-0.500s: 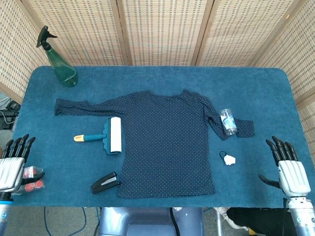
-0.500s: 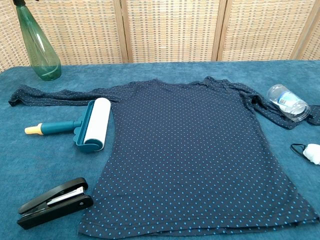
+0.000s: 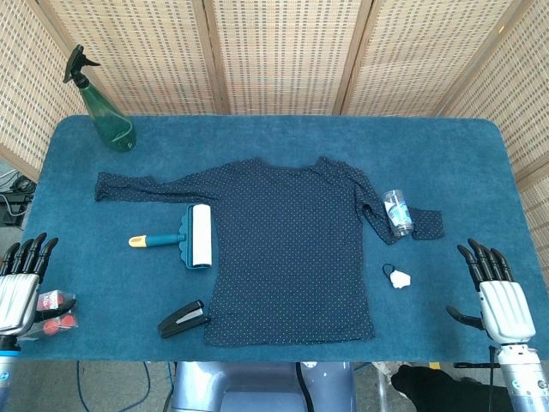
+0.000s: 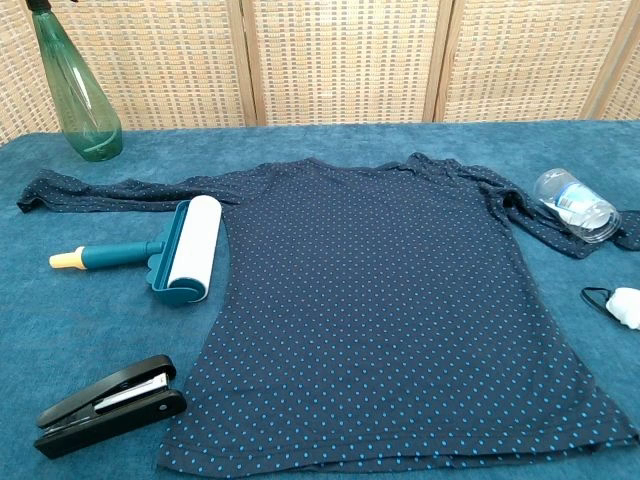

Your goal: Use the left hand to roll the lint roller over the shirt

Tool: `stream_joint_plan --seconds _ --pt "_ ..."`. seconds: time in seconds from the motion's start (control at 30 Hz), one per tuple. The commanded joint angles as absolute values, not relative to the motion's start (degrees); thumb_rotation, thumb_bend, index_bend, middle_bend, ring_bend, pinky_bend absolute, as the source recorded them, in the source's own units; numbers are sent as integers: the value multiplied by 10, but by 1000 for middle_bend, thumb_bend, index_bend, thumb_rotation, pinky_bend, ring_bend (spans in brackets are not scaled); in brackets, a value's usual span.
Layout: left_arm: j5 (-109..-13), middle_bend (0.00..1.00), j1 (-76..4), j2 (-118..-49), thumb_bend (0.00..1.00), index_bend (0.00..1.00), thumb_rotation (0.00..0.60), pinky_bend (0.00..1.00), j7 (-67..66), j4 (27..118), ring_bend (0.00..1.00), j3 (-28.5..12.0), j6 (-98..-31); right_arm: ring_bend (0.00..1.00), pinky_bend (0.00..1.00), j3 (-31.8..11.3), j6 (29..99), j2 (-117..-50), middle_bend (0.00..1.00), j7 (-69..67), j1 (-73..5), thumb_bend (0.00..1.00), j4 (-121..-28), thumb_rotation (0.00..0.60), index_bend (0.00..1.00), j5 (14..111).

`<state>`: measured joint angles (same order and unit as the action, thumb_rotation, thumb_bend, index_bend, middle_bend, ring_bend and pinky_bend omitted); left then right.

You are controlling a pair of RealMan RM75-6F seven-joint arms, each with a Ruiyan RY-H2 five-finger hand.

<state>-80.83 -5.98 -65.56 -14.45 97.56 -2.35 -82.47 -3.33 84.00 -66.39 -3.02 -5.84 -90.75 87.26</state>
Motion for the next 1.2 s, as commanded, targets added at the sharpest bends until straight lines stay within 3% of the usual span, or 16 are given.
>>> stream_joint_plan --seconds 0.03,0.67,0.73,0.8,0.83,0.9,1.0,1.1,1.2 --pt "-805 0 -61 -656 116 0 600 0 -147 975 0 -24 -822 0 0 -33 838 -664 0 -30 -59 113 -907 600 0 870" --pt "-801 0 -66 -661 120 0 600 3 -153 973 0 -33 -825 0 0 -34 839 -660 0 -38 -57 113 -911 600 0 868" --pt "-791 0 -72 -666 123 0 600 53 -152 966 0 -43 -821 0 0 -35 836 -660 0 -38 -58 112 -910 600 0 865" --pt "-775 11 -84 -671 128 0 600 180 -153 956 43 -58 -809 0 0 -35 834 -661 0 -40 -58 112 -909 600 0 863" --pt "-768 62 -91 -671 134 0 600 266 -154 952 111 -64 -802 0 0 -35 833 -661 0 -41 -58 112 -909 600 0 862" --pt "-756 279 -106 -674 147 0 600 408 -150 941 300 -79 -787 0 0 -36 833 -661 0 -41 -58 112 -909 600 0 861" --pt "-740 559 -125 -671 157 28 600 524 -150 932 494 -91 -761 0 0 -36 832 -662 0 -42 -58 111 -908 600 0 860" --pt "-722 730 -147 -667 164 148 600 602 -141 924 617 -103 -724 0 0 -36 829 -663 0 -42 -59 110 -908 600 0 858" --pt "-700 796 -172 -662 169 234 600 631 -137 915 667 -112 -678 0 0 -35 825 -664 0 -40 -60 109 -907 600 0 856"
